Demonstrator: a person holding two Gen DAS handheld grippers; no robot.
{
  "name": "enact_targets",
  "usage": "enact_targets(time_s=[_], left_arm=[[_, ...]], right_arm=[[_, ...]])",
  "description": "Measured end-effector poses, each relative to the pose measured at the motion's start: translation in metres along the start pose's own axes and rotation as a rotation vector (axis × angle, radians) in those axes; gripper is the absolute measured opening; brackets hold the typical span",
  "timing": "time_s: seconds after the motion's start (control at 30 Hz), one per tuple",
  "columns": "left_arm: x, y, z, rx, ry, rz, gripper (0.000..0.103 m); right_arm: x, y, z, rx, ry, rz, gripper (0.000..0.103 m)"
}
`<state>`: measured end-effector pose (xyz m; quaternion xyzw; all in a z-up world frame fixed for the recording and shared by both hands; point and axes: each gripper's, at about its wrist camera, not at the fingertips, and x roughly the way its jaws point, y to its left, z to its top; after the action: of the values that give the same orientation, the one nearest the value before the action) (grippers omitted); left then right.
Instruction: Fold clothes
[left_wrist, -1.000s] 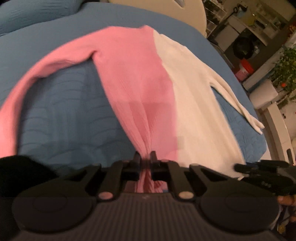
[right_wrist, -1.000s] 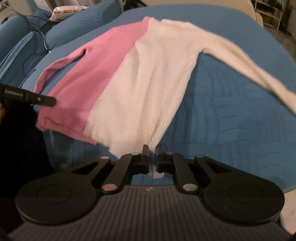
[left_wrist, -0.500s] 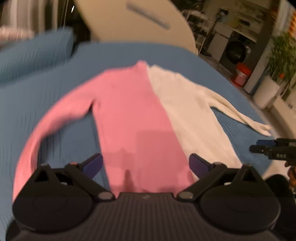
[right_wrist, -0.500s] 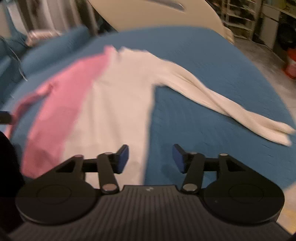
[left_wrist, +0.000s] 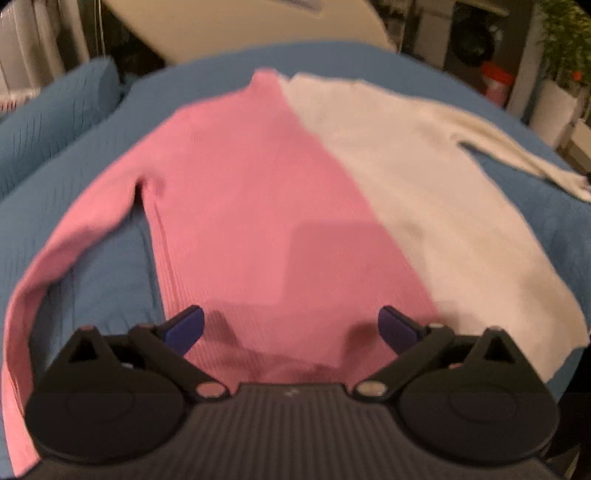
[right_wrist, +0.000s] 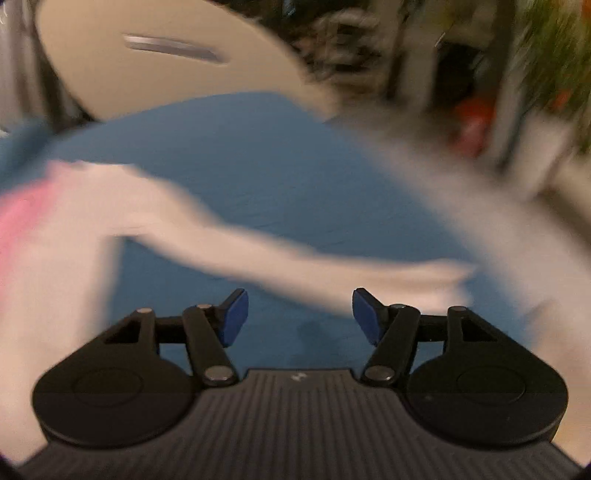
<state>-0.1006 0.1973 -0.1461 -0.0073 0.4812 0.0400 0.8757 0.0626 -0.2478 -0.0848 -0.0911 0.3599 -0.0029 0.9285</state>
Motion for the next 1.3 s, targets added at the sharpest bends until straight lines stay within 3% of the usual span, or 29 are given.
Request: enact_targets(time_s=[0.03, 0.13, 0.2, 0.23, 0.27, 0.33, 0.37, 0.43, 0.5, 0.57, 0.67, 0.73, 0.77, 0.8, 0.87, 0.97, 1.07, 1.2, 1.27, 1.3], left_arm=[[0.0, 0.0, -0.001, -0.008, -0.003, -0.002, 0.103], [0.0, 0.001, -0.002, -0.008, -0.006, -0.001, 0.103], [0.0, -0.002, -0.003, -0.007, -0.011, 0.0, 0.103], [0.001, -0.002, -0.003, -0.008, -0.011, 0.0, 0.103], [0.001, -0.002, -0.003, -0.01, -0.01, 0.0, 0.103], [0.0, -0.001, -0.002, -0.014, -0.009, -0.005, 0.103], [0.0, -0.001, -0.001, -0.016, -0.009, -0.006, 0.103], [0.0, 0.002, -0.002, -0.024, -0.009, -0.012, 0.103], [0.0, 0.002, 0.0, -0.026, -0.007, -0.014, 0.103], [0.002, 0.002, 0.0, -0.028, -0.008, -0.012, 0.103], [0.003, 0.001, 0.001, -0.03, -0.011, -0.008, 0.103], [0.002, 0.003, 0.001, -0.034, -0.008, -0.013, 0.103], [0.001, 0.004, 0.001, -0.04, -0.006, -0.018, 0.103], [0.0, 0.004, 0.0, -0.042, -0.006, -0.018, 0.103], [-0.001, 0.006, -0.001, -0.053, -0.008, -0.024, 0.103], [0.002, 0.004, 0.001, -0.042, -0.006, -0.016, 0.103], [0.002, 0.003, 0.001, -0.037, -0.008, -0.013, 0.103], [0.002, 0.004, 0.001, -0.045, -0.007, -0.017, 0.103], [0.002, 0.003, 0.001, -0.043, -0.007, -0.014, 0.103], [0.002, 0.003, 0.001, -0.044, -0.007, -0.013, 0.103]], right_arm=[[0.006, -0.006, -0.002, -0.045, 0.01, -0.012, 0.067], [0.026, -0.011, -0.008, -0.216, 0.065, 0.104, 0.065], [0.053, 0.002, -0.012, -0.374, 0.108, 0.085, 0.067], [0.057, 0.002, -0.013, -0.389, 0.108, 0.08, 0.069], [0.061, -0.003, -0.009, -0.365, 0.089, 0.075, 0.067], [0.067, -0.021, 0.007, -0.268, 0.154, 0.077, 0.011], [0.062, -0.03, 0.018, -0.191, 0.161, 0.109, 0.006], [0.043, -0.05, 0.046, -0.007, 0.137, 0.203, 0.006], [0.014, -0.074, 0.078, 0.174, 0.077, 0.354, 0.006], [0.001, -0.09, 0.099, 0.251, 0.041, 0.403, 0.006], [0.028, -0.113, 0.115, 0.274, 0.089, 0.182, 0.007], [0.076, -0.118, 0.103, 0.221, 0.262, 0.057, 0.009], [0.104, -0.121, 0.086, 0.188, 0.39, -0.004, 0.008], [0.112, -0.122, 0.074, 0.174, 0.417, -0.047, 0.009], [0.098, -0.125, 0.061, 0.245, 0.299, -0.045, 0.013], [0.08, -0.129, 0.043, 0.409, 0.167, 0.007, 0.073], [0.066, -0.13, 0.019, 0.494, 0.135, -0.023, 0.077], [0.091, -0.128, -0.011, 0.618, 0.194, 0.003, 0.077], [0.092, -0.117, -0.012, 0.568, 0.188, 0.009, 0.081], [0.091, -0.111, -0.011, 0.538, 0.181, 0.01, 0.075]])
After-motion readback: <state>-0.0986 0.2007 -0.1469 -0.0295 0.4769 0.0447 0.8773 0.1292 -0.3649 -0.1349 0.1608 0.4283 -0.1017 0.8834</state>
